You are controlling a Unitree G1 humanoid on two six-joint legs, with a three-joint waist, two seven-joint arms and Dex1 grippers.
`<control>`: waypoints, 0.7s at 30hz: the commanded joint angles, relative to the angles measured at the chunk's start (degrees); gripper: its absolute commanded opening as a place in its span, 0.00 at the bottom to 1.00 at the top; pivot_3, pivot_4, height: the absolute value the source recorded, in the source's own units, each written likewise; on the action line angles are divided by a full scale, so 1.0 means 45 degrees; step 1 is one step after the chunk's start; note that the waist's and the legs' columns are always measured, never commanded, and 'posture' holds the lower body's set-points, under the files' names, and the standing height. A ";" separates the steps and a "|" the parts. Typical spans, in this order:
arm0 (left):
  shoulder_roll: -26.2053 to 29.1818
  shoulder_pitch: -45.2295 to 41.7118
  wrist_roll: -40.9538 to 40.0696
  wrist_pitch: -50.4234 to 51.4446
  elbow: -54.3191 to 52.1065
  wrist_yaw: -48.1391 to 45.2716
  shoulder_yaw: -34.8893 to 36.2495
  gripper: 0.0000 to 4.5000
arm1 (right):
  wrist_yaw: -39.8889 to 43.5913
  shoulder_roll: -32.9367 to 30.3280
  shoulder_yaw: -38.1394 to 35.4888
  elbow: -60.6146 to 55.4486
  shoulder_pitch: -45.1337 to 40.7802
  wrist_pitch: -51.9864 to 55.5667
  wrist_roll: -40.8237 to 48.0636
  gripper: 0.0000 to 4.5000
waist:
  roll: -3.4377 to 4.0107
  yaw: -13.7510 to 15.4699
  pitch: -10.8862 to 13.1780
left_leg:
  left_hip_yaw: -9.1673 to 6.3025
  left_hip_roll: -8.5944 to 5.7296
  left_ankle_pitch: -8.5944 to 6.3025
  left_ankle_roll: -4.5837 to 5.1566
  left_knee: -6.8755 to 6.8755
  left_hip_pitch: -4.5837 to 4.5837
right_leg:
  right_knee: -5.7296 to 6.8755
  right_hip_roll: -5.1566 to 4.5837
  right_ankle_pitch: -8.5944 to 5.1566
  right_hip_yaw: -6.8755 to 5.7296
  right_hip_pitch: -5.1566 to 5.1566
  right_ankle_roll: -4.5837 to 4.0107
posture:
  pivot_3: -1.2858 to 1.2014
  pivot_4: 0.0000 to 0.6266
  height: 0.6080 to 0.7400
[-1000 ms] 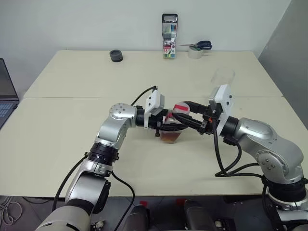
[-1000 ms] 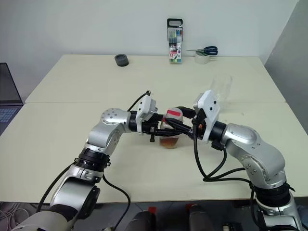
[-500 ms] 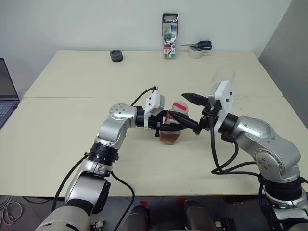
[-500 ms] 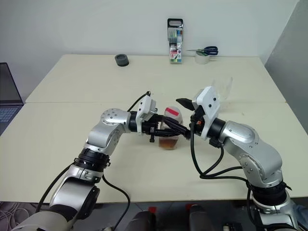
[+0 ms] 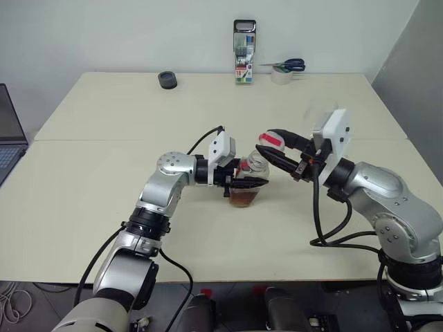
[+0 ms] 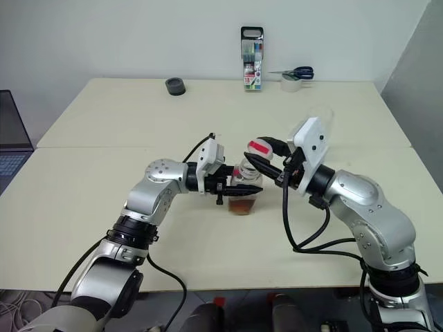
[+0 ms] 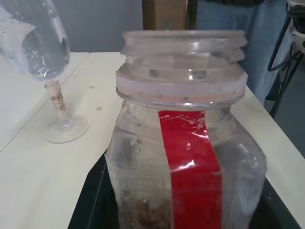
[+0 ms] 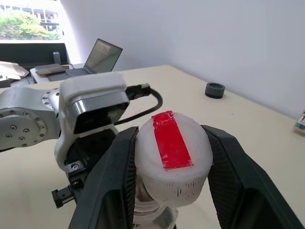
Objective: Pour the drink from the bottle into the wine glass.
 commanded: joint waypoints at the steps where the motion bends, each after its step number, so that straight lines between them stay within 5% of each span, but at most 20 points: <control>1: 0.0069 0.0040 -0.0272 -0.0020 -0.0643 0.0527 0.0599 0.37 | 0.0163 -0.0635 -0.1237 -0.0520 0.0906 0.0551 0.0727 0.38 | 0.0000 0.0057 0.0000 | 0.0001 -0.0002 0.0000 0.0000 0.0001 -0.0001 | -0.0002 -0.0002 0.0000 0.0001 0.0002 0.0000 | 0.52 0.24 1.00; 7: 0.0319 0.0216 -0.0360 0.0204 -0.0696 0.1214 0.1129 0.37 | -0.0433 -0.1221 -0.1135 -0.0476 0.2631 0.1047 0.0085 0.38 | 0.0002 0.0073 -0.0001 | 0.0012 0.0001 -0.0001 0.0005 0.0001 0.0007 | 0.0007 0.0000 0.0000 0.0008 0.0004 0.0000 | 0.52 0.24 1.00; 15: 0.0826 -0.0272 -0.0017 -0.0381 0.0329 0.3690 0.2831 0.37 | -0.0287 -0.2357 0.0781 -0.0173 0.3274 0.0108 -0.2615 0.99 | 0.0003 0.0053 -0.0002 | 0.0018 0.0002 0.0000 0.0005 0.0003 0.0010 | 0.0002 0.0006 0.0000 0.0016 0.0003 0.0000 | 0.52 0.24 1.00; 21: 0.1559 -0.0516 0.1073 -0.2086 0.1960 0.6673 0.4119 0.36 | 0.0330 -0.2394 0.1428 0.0446 0.3139 -0.0741 -0.3470 1.00 | -0.0002 0.0051 -0.0004 | 0.0020 0.0006 0.0001 0.0002 0.0002 0.0015 | -0.0001 0.0006 0.0000 0.0014 0.0004 0.0000 | 0.52 0.24 1.00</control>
